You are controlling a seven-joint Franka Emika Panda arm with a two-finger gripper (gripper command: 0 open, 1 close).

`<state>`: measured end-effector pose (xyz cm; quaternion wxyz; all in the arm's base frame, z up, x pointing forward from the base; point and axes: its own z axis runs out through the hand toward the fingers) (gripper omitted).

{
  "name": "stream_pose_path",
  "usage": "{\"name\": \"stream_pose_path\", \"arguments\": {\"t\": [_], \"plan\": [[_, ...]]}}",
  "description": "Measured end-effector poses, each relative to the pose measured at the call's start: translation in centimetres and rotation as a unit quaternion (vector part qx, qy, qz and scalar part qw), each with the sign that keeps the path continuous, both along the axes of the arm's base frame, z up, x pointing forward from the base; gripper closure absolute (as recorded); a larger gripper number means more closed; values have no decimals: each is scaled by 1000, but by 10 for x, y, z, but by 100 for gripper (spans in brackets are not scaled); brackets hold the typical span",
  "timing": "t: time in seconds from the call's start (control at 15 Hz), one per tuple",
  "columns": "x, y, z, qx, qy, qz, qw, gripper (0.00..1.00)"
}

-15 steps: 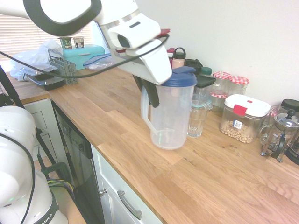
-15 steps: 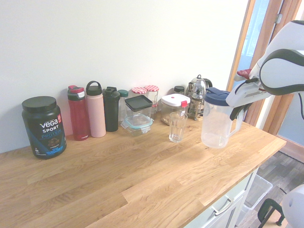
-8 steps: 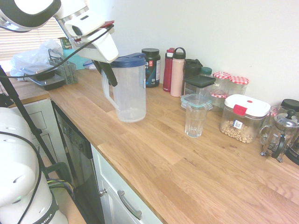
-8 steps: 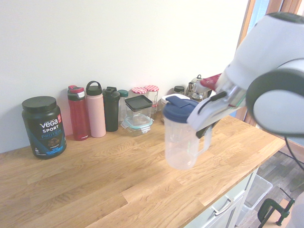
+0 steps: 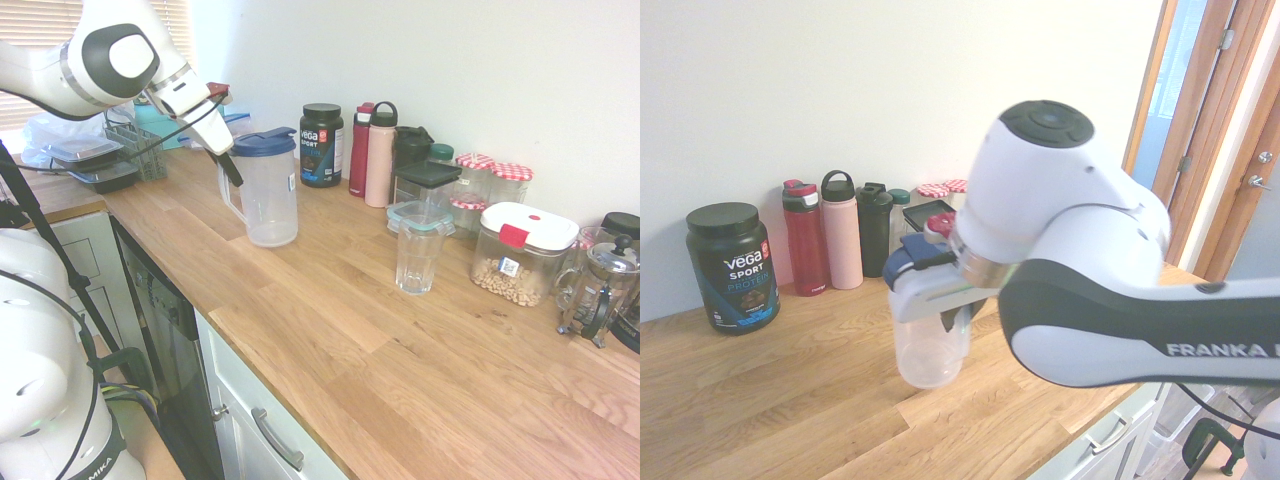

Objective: Pour me some water

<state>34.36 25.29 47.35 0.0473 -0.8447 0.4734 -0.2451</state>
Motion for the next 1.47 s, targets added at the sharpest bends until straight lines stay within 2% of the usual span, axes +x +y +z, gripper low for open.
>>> {"name": "stream_pose_path", "arguments": {"t": [0.4,0.73,0.8,1.0,1.47], "plan": [[36,40,-15,4,0,-50,999,100],[69,50,-26,11,-1,-47,999,100],[76,49,-26,15,0,-44,999,0],[88,45,-25,25,5,-38,999,0],[84,42,-24,27,14,-35,999,0]]}}
